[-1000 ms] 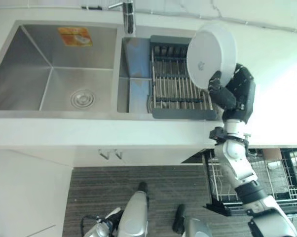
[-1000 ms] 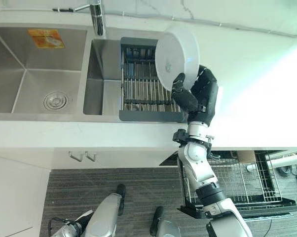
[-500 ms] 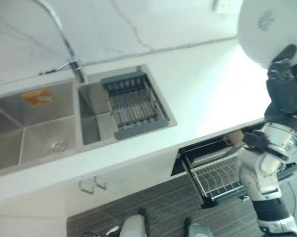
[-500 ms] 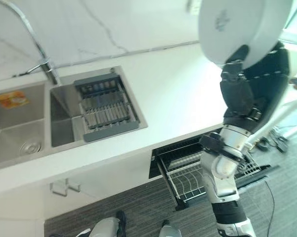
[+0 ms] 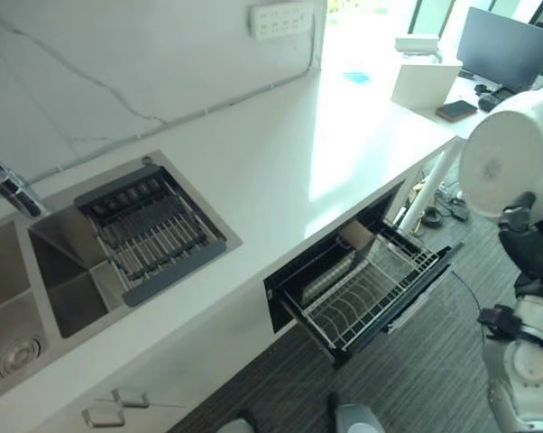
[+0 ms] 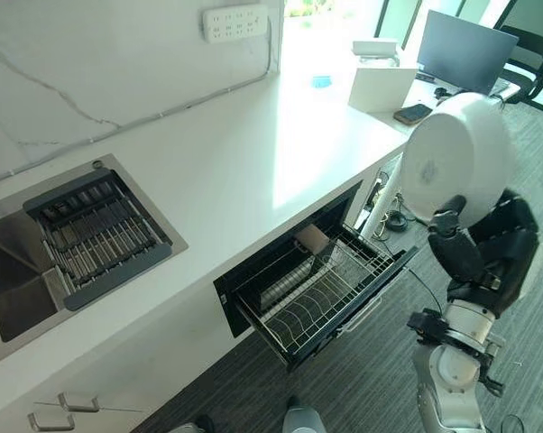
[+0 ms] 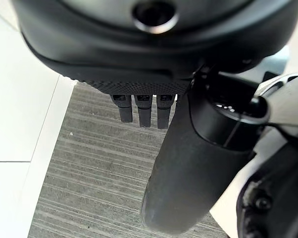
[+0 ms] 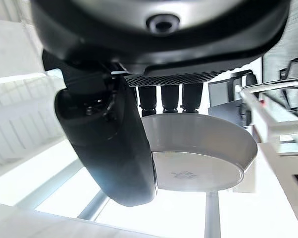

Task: Place the dishes in the dishwasher.

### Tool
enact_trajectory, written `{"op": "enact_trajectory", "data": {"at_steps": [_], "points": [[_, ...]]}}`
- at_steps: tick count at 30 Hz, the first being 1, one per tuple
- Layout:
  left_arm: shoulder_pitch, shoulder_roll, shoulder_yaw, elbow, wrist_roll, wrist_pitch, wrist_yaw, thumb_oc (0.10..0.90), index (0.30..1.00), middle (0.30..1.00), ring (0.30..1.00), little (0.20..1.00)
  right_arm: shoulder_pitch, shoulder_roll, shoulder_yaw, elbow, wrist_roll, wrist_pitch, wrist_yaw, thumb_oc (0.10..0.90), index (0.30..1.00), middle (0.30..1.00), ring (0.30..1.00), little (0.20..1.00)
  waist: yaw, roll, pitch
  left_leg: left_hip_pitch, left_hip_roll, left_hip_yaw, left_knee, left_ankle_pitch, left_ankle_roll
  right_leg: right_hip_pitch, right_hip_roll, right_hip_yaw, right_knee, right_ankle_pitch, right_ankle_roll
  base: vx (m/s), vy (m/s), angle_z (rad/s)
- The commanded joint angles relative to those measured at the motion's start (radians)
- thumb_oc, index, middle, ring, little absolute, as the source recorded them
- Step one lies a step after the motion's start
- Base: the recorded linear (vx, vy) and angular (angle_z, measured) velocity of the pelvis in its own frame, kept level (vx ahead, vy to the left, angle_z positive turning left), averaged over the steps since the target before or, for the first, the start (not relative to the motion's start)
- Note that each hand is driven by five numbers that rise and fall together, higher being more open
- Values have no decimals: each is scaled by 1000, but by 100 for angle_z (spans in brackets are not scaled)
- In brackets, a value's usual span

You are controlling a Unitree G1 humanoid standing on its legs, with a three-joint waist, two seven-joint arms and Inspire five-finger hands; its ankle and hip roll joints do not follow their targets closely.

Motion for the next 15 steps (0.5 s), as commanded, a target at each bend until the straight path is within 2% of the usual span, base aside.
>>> {"op": "enact_trajectory", "data": {"at_steps": [1,3,6,8,10,13,15], "points": [[-61,-13,-3,-20,-28,-22,18,800,900,900,900,900,-119,-35,-26,-80,7,-112,97,400,300,300,300,300,24,-1,-19,-5,34,-100,62,-144,-12,9,-11,-60,40,-119,22,31,4,-3],[-57,-14,-9,-26,-42,-23,26,800,900,900,900,900,-115,-28,0,-52,19,-99,126,400,300,300,300,300,26,2,-13,-9,33,-104,62,-142,-14,7,-10,-61,40,-120,19,0,0,0],[-55,-14,-11,-38,-50,-19,28,800,900,900,900,900,-120,-21,52,3,2,-119,124,400,300,300,300,300,33,11,-2,-22,33,-115,62,-131,-17,3,-9,-66,40,-121,13,0,0,0],[-48,-8,-12,-52,-61,-19,22,800,900,900,900,900,-122,-11,102,43,-20,-97,128,400,300,300,300,300,40,21,6,-29,30,-120,62,-127,-19,7,-12,-74,40,-125,12,-8,36,7],[-42,-6,-2,-62,-101,-8,29,800,900,900,900,900,-124,-3,153,91,38,-23,225,400,300,300,300,300,51,26,12,-38,24,-127,62,-122,-21,10,-20,-90,40,-126,11,-36,23,19],[-43,-7,8,-60,-117,-10,33,800,900,900,900,900,-128,-2,183,101,34,-7,227,400,300,300,300,300,58,27,14,-39,18,-133,62,-121,-20,11,-25,-94,40,-125,12,-25,-1,11],[-40,-8,20,-63,-105,-18,35,800,900,900,900,900,-131,7,212,121,32,36,209,400,300,300,300,300,67,30,12,-33,7,-136,62,-124,-18,17,-33,-101,40,-125,13,0,0,0]]}}
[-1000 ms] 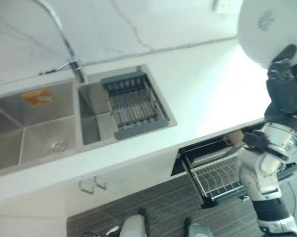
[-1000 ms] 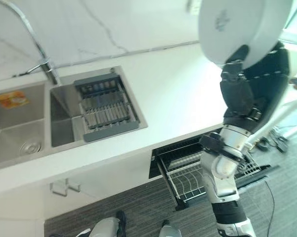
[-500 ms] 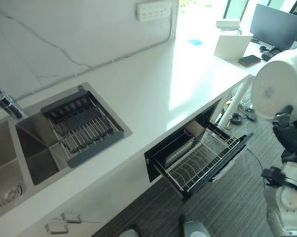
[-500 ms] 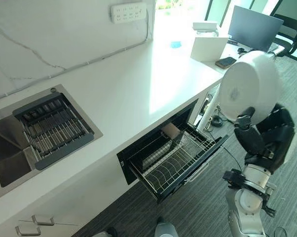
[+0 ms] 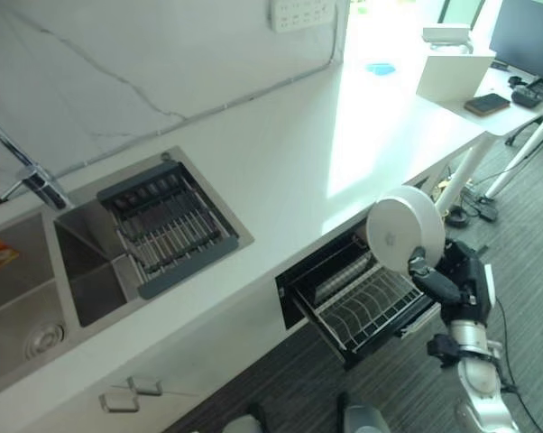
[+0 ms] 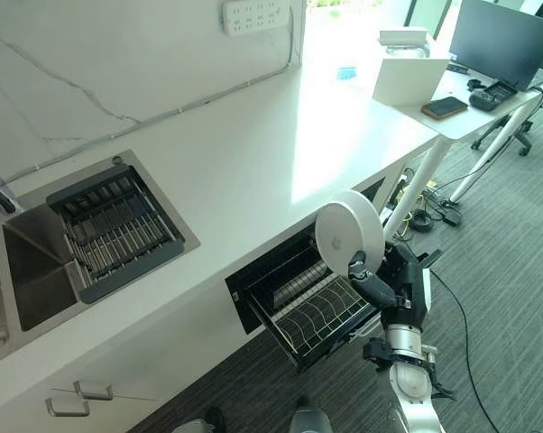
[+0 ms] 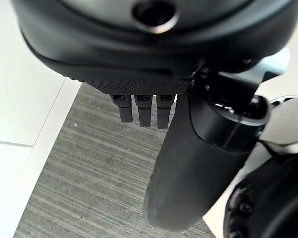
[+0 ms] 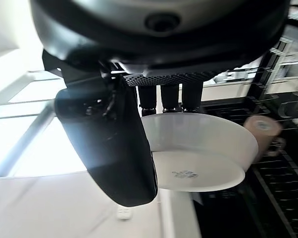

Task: Place the dishes in the dishwasher.

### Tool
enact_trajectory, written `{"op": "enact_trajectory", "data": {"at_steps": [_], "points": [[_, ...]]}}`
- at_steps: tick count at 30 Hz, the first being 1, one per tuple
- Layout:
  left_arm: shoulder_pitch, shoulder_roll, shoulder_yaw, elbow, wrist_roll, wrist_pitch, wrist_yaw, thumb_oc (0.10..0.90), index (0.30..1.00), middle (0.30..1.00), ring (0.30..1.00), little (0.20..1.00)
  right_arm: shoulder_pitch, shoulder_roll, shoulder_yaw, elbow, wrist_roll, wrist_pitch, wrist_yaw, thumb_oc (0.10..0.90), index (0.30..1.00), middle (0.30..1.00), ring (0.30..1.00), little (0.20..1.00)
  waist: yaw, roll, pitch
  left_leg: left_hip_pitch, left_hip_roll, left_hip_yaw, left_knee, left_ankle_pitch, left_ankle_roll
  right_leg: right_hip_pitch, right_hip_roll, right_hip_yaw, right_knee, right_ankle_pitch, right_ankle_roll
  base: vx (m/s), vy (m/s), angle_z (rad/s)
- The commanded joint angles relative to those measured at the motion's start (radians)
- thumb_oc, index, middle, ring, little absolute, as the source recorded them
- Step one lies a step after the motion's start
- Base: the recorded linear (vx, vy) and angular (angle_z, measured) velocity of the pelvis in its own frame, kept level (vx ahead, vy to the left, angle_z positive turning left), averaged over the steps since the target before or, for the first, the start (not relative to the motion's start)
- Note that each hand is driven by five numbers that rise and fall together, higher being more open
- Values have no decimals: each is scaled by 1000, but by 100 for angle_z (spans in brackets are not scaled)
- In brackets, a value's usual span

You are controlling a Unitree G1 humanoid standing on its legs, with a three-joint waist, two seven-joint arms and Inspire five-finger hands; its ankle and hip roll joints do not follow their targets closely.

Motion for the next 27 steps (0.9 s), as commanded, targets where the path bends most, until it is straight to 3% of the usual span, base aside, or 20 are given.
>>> {"op": "enact_trajectory", "data": {"at_steps": [1,11,17,21,24,27], "points": [[-48,-6,29,-26,-23,-16,28,800,900,900,900,900,-128,-17,-8,-97,-19,-56,16,400,300,300,300,300,12,-13,11,-7,10,-109,83,-152,-11,43,-27,-73,11,-117,23,0,0,0],[-69,-19,44,-11,-33,-7,35,800,900,900,900,900,-166,34,89,203,-136,-26,-52,400,300,300,300,300,36,3,-1,32,-27,-115,83,-171,7,71,-48,-74,11,-114,24,-5,27,3],[-72,-12,35,-10,-40,-4,26,800,900,900,900,900,-210,28,124,281,-172,10,-30,400,300,300,300,300,54,13,-5,39,-40,-121,83,-176,11,80,-60,-86,11,-114,25,5,5,4],[-58,-5,43,-11,-92,12,-1,800,900,900,900,900,-245,13,113,291,-208,5,-110,400,300,300,300,300,71,17,-8,35,-48,-134,83,-181,14,83,-68,-95,11,-115,29,16,-21,15],[-42,15,45,-15,-69,1,3,800,900,900,900,900,-276,-7,96,258,-271,42,-165,400,300,300,300,300,80,21,-6,22,-54,-143,83,-182,21,80,-68,-98,11,-115,29,-12,-37,34],[-21,40,45,-4,-88,-87,-88,800,900,900,900,900,-314,-50,84,233,-336,137,-202,400,300,300,300,300,88,24,-6,6,-57,-145,83,-179,23,79,-69,-104,11,-114,31,-5,-3,34]]}}
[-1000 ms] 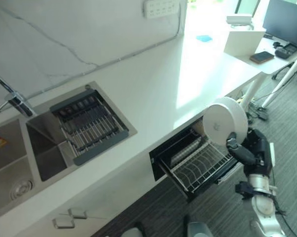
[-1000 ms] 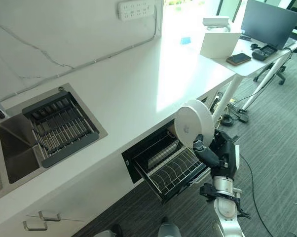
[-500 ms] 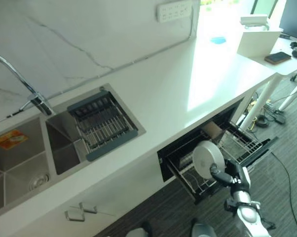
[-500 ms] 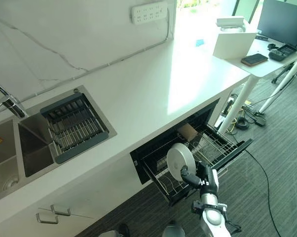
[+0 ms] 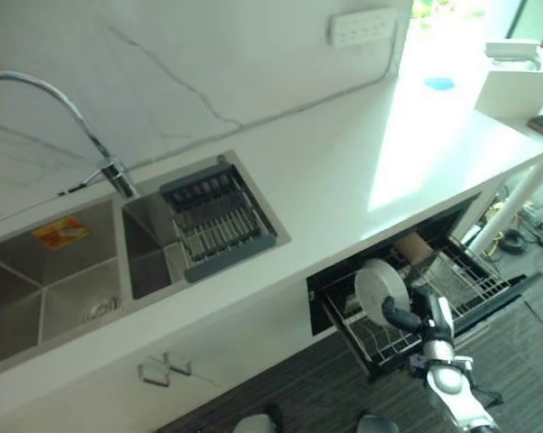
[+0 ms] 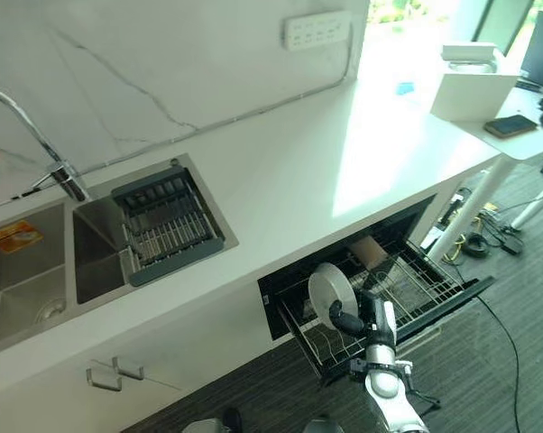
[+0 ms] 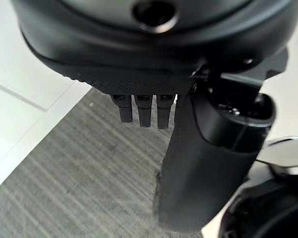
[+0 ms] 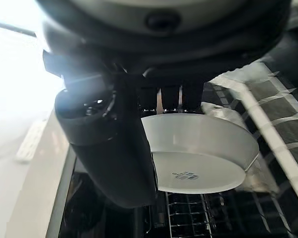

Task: Place the dishes in the dishwasher.

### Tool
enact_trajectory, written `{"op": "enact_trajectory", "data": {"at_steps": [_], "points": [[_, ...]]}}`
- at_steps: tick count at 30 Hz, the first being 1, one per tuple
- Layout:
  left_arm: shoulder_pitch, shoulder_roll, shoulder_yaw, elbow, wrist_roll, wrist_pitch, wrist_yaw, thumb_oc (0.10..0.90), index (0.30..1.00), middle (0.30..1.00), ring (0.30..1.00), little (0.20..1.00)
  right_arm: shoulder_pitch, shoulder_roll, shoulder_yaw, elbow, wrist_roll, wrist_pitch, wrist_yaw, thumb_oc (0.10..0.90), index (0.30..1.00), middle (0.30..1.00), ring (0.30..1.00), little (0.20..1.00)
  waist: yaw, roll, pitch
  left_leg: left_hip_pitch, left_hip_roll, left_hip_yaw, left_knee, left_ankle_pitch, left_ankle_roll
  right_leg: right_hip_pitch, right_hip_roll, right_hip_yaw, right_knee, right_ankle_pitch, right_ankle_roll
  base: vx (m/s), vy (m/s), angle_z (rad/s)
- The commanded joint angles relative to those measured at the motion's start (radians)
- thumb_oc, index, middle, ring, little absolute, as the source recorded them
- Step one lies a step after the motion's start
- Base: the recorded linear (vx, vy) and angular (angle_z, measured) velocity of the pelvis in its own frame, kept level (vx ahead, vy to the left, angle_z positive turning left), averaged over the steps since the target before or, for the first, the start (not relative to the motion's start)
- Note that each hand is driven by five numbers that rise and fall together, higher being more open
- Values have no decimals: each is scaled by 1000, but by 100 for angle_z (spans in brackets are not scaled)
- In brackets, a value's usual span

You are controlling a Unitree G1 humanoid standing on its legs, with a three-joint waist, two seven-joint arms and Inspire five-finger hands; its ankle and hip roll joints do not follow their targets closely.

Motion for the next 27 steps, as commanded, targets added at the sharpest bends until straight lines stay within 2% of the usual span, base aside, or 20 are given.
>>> {"op": "enact_trajectory", "data": {"at_steps": [1,6,8,9,10,11,14,15,20,27], "points": [[-31,64,-9,-6,-26,-87,-107,800,900,900,900,900,-152,-39,-52,-134,-83,-22,-55,400,300,300,300,300,4,-30,-3,-14,2,-56,144,-218,-2,17,-18,-26,-4,-88,17,31,10,40],[-13,80,-12,-21,-1,-105,-170,800,900,900,900,900,-211,-121,-88,-156,-188,109,3,400,300,300,300,300,24,-41,-3,-30,5,-64,144,-213,-4,15,-20,-36,-4,-83,23,55,14,12],[-29,96,-21,-27,28,-65,-174,800,900,900,900,900,-250,-169,-85,-171,-220,182,39,400,300,300,300,300,33,-53,7,-41,6,-69,144,-210,-3,5,-18,-35,-4,-77,25,43,-21,12],[-36,101,-21,-18,28,-18,-174,800,900,900,900,900,-266,-186,-84,-174,-216,216,55,400,300,300,300,300,37,-58,11,-46,4,-73,144,-210,-1,0,-17,-33,-4,-73,28,50,-35,16],[-39,105,-19,-13,28,-1,-178,800,900,900,900,900,-278,-193,-84,-175,-217,235,64,400,300,300,300,300,38,-62,13,-48,3,-75,144,-210,0,-3,-17,-32,-4,-71,30,84,-51,3],[-49,113,-24,3,45,8,-186,800,900,900,900,900,-329,-216,-69,-163,-243,305,78,400,300,300,300,300,45,-68,23,-57,4,-77,144,-207,1,-13,-18,-30,-4,-63,34,58,-37,-3],[-72,125,-38,6,45,1,-182,800,900,900,900,900,-396,-230,-48,-122,-266,348,62,400,300,300,300,300,50,-67,39,-74,5,-80,144,-201,2,-31,-19,-27,-4,-54,34,-12,-23,-6],[-85,132,-56,10,45,-1,-181,800,900,900,900,900,-437,-231,-28,-73,-319,364,17,400,300,300,300,300,55,-65,50,-83,-1,-86,144,-199,4,-41,-21,-24,-4,-47,37,0,0,0],[-100,144,-88,0,45,-19,-177,800,900,900,900,900,-507,-246,-1,30,-334,367,-91,400,300,300,300,300,67,-55,83,-107,-6,-94,144,-192,8,-65,-23,-20,-4,-38,40,-46,-12,1],[-157,156,-155,-52,-11,-42,-165,800,900,900,900,900,-601,-222,48,200,-298,309,-171,400,300,300,300,300,71,-9,170,-180,-31,-133,144,-166,17,-135,-18,4,-4,-19,30,-111,12,1]]}}
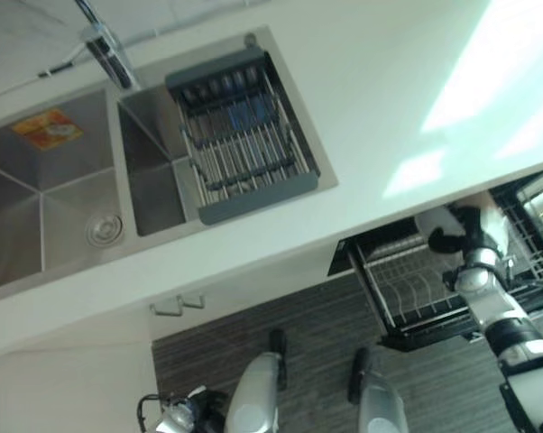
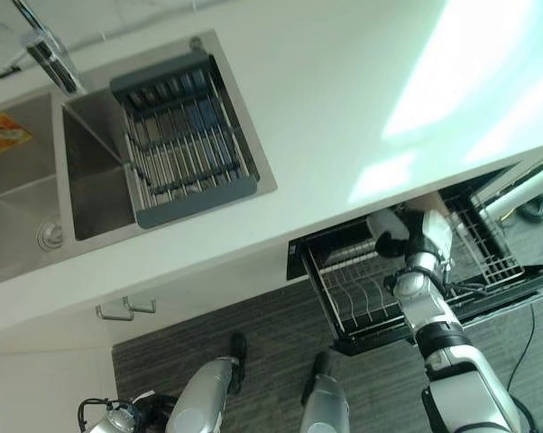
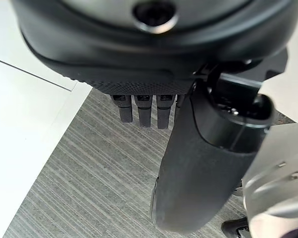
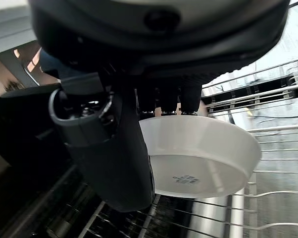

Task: Place the dishes in the dishwasher.

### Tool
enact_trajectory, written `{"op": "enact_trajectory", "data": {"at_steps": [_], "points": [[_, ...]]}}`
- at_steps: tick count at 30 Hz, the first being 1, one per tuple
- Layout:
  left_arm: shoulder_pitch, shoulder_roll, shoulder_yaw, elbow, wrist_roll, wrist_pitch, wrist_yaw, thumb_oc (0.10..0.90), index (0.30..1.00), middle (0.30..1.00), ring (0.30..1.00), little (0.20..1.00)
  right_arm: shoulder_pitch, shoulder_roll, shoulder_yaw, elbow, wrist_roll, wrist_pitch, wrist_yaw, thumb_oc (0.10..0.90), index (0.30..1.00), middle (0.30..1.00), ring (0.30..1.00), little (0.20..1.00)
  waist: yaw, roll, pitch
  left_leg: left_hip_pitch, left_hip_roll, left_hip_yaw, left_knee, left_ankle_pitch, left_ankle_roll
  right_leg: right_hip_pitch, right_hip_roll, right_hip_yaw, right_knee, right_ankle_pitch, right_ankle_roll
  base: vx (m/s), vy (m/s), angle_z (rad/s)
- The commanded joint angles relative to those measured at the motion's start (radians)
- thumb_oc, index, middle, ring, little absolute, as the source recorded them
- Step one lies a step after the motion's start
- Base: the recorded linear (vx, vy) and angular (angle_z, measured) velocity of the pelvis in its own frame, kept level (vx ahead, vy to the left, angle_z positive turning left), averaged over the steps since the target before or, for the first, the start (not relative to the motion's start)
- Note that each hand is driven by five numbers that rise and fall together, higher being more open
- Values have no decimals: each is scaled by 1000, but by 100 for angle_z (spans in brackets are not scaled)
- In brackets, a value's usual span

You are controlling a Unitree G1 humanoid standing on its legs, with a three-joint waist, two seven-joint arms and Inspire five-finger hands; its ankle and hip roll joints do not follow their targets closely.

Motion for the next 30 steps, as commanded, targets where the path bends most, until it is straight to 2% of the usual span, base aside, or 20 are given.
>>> {"op": "enact_trajectory", "data": {"at_steps": [1,8,12,15,18,21,22,23,24,25,27,30], "points": [[54,39,-40,-14,-18,-19,8,800,900,900,900,900,-50,-43,29,-4,-6,-61,-75,400,300,300,300,300,16,-10,-75,40,-4,-85,-7,-152,-9,-1,3,32,-16,-64,12,-98,8,2],[19,42,-76,-56,-72,-35,23,800,900,900,900,900,-115,-58,27,44,-57,-98,-189,400,300,300,300,300,1,22,-15,-10,-13,-74,-7,-140,-9,-56,0,40,-16,-54,6,-99,34,1],[24,31,-74,-51,-91,-33,33,800,900,900,900,900,-95,-42,43,19,-60,-95,-159,400,300,300,300,300,-10,26,0,-10,-13,-67,-7,-143,-10,-58,2,47,-16,-58,5,-17,15,1],[17,21,-75,-53,-78,-50,45,800,900,900,900,900,-42,5,87,16,-114,-113,-111,400,300,300,300,300,-24,31,13,-9,-14,-60,-7,-144,-9,-63,-1,54,-16,-55,3,3,42,1],[-13,16,-76,-58,-91,-52,41,800,900,900,900,900,-29,50,174,30,-221,-129,-43,400,300,300,300,300,-28,37,25,-22,-21,-59,-7,-135,-7,-80,-5,55,-16,-45,3,-18,35,-4],[-46,-3,-106,-53,-84,-57,53,800,900,900,900,900,-26,138,290,101,-262,-138,36,400,300,300,300,300,-17,40,45,-40,-26,-63,-7,-129,-6,-99,-13,47,-16,-36,3,-36,-21,1],[-49,-5,-109,-52,-84,-64,56,800,900,900,900,900,-19,149,302,116,-232,-149,75,800,900,900,900,900,-16,45,51,-38,-28,-64,-7,-131,-6,-97,-17,42,-16,-39,3,-33,37,1],[-49,-2,-107,-63,-92,-61,55,800,900,900,900,900,-11,155,308,130,-233,-111,164,800,900,900,900,900,-14,48,51,-43,-29,-60,-7,-130,-6,-101,-22,38,-16,-37,4,-19,30,10],[-56,0,-106,-68,-98,-55,56,800,900,900,900,900,-1,168,309,160,-189,-129,243,800,900,900,900,900,-13,48,51,-47,-28,-59,-7,-128,-8,-106,-25,34,-16,-35,6,-35,6,14],[-62,10,-103,-85,-107,-41,52,800,900,900,900,900,9,178,303,178,-169,-116,281,800,900,900,900,900,-11,48,51,-50,-28,-56,-7,-126,-9,-109,-29,28,-16,-33,7,-23,-20,20],[-63,14,-97,-101,-117,-33,48,800,900,900,900,900,11,180,289,206,-168,-112,256,800,900,900,900,900,-9,50,51,-48,-26,-50,-7,-127,-9,-108,-34,24,-16,-32,9,-20,-16,21],[-57,5,-93,-99,-116,-23,49,800,900,900,900,900,20,184,255,224,-45,-115,232,800,900,900,900,900,-10,47,50,-40,-24,-47,-7,-130,-11,-102,-32,23,-16,-32,9,-11,-16,10]]}}
